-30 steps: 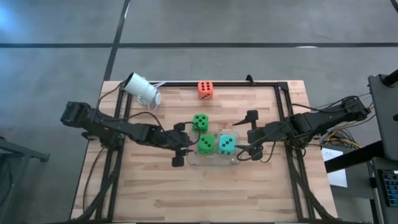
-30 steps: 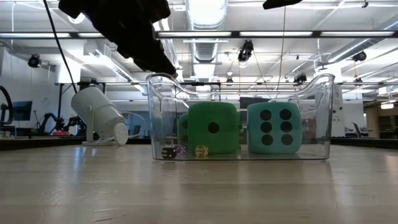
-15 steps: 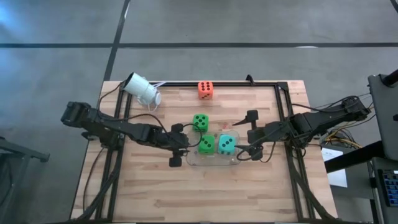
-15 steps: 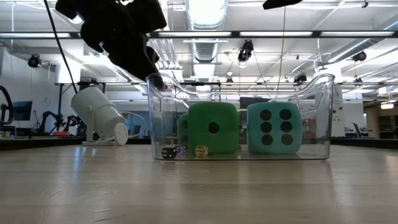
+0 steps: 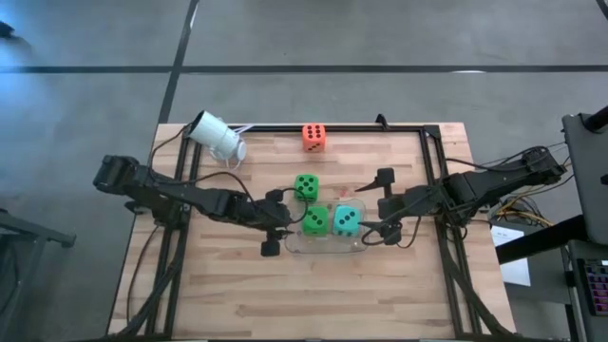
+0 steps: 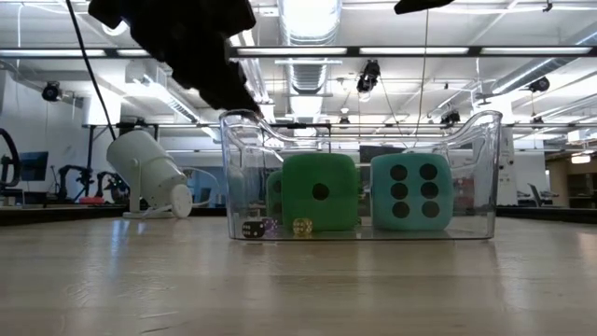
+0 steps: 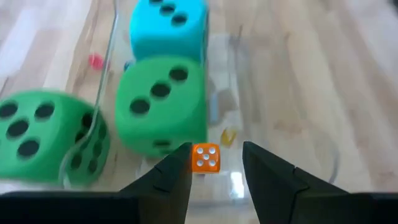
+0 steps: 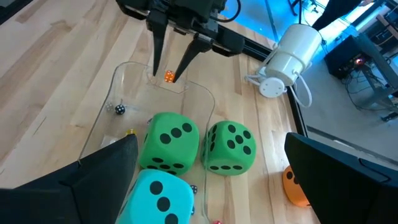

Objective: Pick & Place Dice
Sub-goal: Put the small orange die into the transparent bin

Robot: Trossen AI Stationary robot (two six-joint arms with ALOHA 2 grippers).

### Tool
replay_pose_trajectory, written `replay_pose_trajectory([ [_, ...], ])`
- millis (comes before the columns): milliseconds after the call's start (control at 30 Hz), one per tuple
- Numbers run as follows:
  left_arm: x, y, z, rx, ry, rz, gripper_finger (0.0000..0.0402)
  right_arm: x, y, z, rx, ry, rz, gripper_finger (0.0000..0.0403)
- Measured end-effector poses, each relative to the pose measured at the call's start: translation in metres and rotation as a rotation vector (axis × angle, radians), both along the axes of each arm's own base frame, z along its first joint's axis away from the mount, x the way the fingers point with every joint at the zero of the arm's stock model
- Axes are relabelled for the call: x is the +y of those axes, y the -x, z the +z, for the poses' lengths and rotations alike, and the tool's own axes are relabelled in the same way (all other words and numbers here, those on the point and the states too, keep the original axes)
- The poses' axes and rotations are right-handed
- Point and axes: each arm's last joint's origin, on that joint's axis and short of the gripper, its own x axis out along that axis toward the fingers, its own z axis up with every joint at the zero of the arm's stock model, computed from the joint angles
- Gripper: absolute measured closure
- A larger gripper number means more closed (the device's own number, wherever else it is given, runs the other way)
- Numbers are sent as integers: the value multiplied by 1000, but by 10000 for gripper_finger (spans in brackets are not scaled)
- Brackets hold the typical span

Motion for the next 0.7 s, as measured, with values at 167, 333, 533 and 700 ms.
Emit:
replay_pose_trajectory([
  [167, -2, -1, 1, -14, 26, -7, 261, 0, 0, 0, 0, 0, 0, 3],
  [333, -10, 0, 1, -14, 65, -17, 261, 0, 0, 0, 0, 2, 1, 3],
  [533, -23, 1, 4, -50, 74, -64, 263, 0, 0, 0, 0, 2, 1, 3],
  [700, -27, -1, 3, -63, 77, -72, 264, 0, 0, 0, 0, 0, 0, 3],
])
